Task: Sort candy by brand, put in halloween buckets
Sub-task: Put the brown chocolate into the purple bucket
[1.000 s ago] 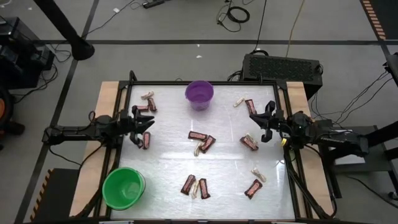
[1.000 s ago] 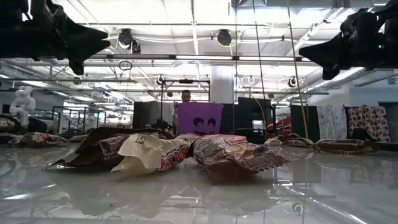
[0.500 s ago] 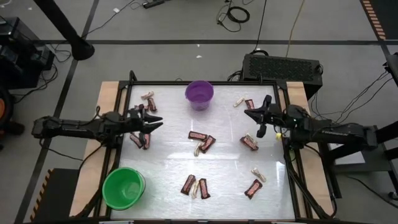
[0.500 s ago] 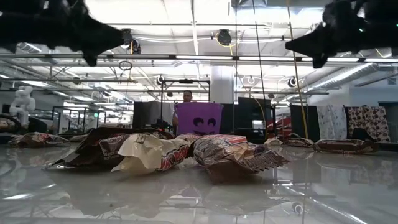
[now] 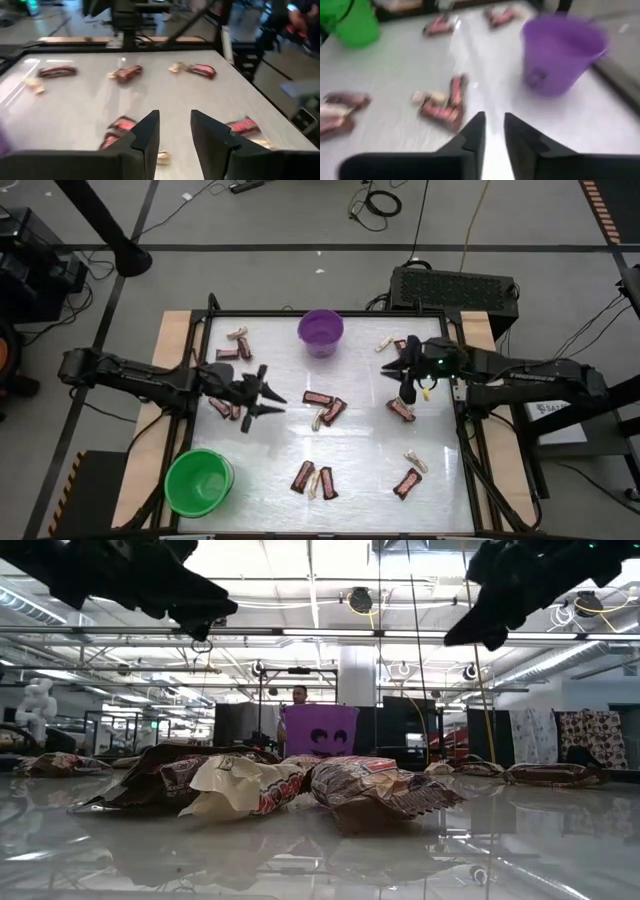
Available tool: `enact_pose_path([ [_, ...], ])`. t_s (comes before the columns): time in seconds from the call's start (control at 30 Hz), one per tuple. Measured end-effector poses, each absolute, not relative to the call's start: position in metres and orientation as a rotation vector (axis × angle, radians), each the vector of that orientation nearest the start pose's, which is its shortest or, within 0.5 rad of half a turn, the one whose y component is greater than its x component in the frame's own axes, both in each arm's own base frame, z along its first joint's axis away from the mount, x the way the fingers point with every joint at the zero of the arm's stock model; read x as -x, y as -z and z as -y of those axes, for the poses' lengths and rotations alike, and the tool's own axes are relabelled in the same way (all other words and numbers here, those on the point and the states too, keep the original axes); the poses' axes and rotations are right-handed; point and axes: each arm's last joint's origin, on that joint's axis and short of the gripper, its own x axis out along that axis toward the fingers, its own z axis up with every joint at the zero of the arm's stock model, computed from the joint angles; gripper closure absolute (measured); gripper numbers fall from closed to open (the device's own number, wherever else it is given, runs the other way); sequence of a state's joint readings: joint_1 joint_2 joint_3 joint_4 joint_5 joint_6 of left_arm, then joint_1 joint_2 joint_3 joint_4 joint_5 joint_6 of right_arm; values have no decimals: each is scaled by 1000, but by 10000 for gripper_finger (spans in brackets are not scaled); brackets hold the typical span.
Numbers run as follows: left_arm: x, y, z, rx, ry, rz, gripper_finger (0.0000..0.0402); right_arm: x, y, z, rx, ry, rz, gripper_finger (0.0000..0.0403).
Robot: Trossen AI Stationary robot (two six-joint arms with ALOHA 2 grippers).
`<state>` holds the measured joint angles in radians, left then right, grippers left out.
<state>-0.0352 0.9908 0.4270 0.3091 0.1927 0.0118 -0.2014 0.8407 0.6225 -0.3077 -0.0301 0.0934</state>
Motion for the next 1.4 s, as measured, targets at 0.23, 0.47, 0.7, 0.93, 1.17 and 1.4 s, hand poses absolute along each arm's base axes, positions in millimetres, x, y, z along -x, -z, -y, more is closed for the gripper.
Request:
enact_pose_path([
  [0.23, -233, -220, 31, 17, 215, -310, 283, -188, -243, 15, -205, 112, -709, 249],
  [0.47, -259, -228, 43, -12, -20, -552, 283, -214, -223, 3, -127, 40, -770, 240],
  [0.7, -264, -225, 45, -69, -92, -695, 283, -252, -190, -10, 86, -93, -778, 243],
  [0.93, -259, -221, 43, -110, -116, -759, 283, -275, -163, -11, 195, -90, -768, 243],
  [1.17, -251, -230, 39, -139, -178, -740, 246, -285, -144, -7, 231, -29, -795, 243],
  [1.4, -248, -235, 33, -105, -207, -725, 151, -300, -135, -3, 197, 4, -825, 243],
])
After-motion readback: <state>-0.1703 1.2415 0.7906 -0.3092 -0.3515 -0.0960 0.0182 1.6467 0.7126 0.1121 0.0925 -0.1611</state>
